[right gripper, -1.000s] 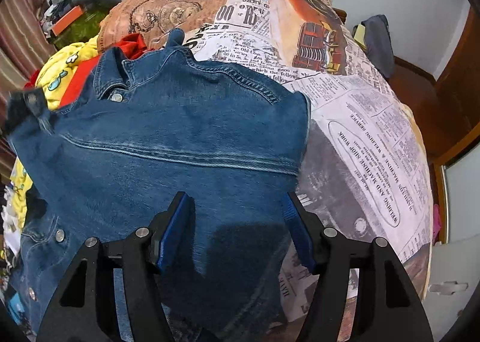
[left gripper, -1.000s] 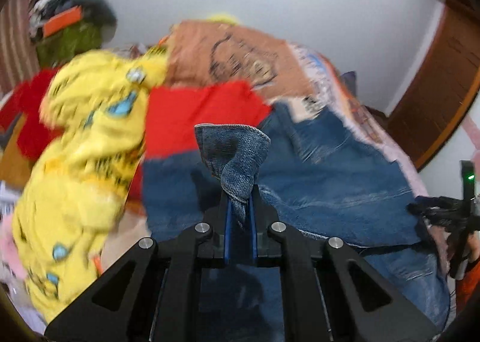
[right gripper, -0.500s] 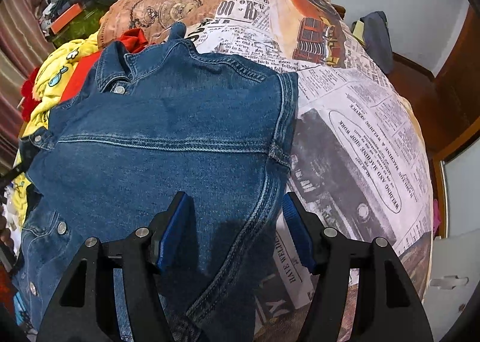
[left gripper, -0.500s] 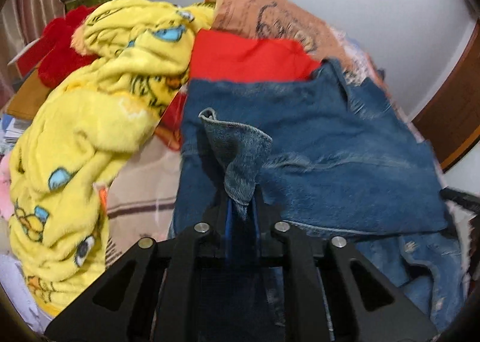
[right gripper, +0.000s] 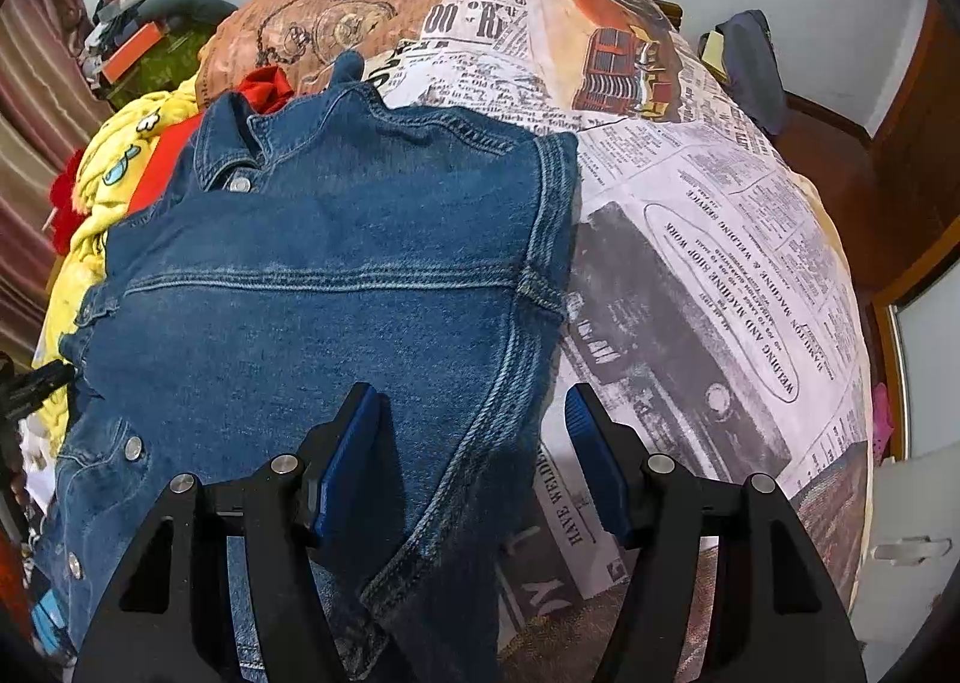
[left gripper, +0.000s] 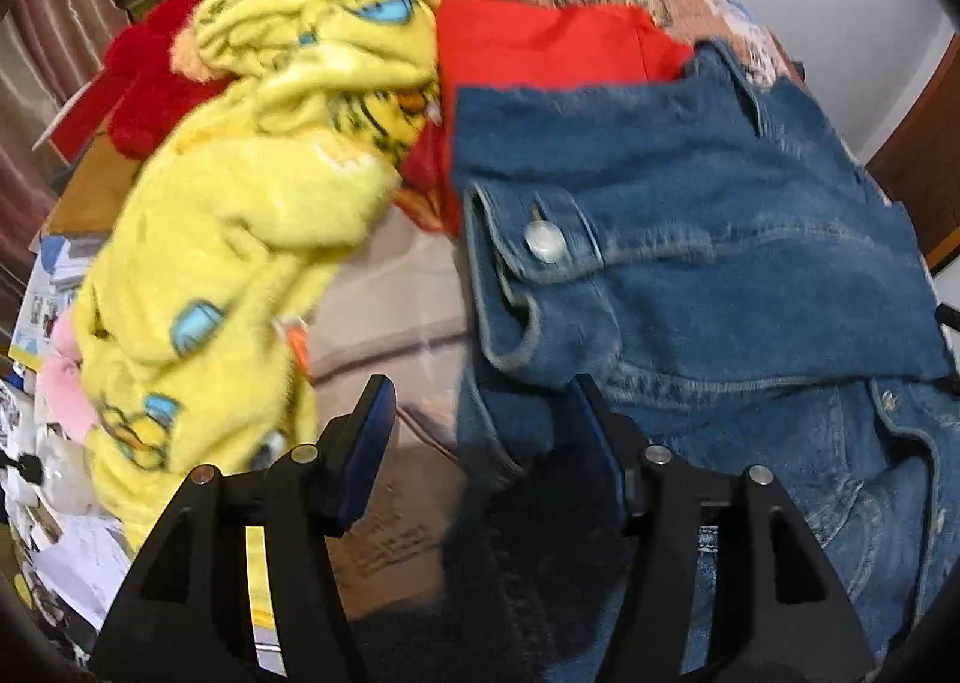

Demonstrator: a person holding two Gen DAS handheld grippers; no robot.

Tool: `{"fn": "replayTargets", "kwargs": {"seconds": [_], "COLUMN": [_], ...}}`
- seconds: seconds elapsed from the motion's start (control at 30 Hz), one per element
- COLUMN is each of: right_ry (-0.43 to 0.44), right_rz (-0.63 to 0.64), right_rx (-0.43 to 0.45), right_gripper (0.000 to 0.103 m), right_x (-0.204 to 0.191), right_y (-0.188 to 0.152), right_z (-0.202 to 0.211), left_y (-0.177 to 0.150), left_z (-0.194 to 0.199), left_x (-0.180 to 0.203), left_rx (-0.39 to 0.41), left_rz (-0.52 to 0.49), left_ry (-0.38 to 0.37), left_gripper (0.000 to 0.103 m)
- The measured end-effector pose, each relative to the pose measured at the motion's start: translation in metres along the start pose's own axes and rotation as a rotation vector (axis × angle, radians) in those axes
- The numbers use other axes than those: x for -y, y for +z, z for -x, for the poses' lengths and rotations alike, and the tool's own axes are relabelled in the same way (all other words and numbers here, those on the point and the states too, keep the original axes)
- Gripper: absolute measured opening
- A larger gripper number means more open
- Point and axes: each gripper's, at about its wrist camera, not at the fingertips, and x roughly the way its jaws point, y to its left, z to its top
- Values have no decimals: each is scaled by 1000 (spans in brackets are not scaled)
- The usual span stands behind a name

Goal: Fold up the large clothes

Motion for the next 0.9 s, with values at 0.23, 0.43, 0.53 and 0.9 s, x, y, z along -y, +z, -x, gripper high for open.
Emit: {"fn": "replayTargets", "kwargs": {"seconds": [0.23,0.43,0.53,0.9], "right_ry": [6,10,25,117], "right_rz": [-33,-72,-97,-164], "right_rx": [47,42,17,4], "right_gripper": [61,61,61,50], "right_x": [13,29,37,49], "right_y": [19,39,48,76], "right_z": [10,-2,-17,-62], "left_y": [50,88,101,124], "left_z": [14,-24,-47,-92], "left_x": [-19,-22,-20,-14], "left_rx": [77,41,13,1], "left_rz": [40,68,74,74], "left_ry": [-61,-93,-107,-143], "left_gripper": [59,59,59,32]}}
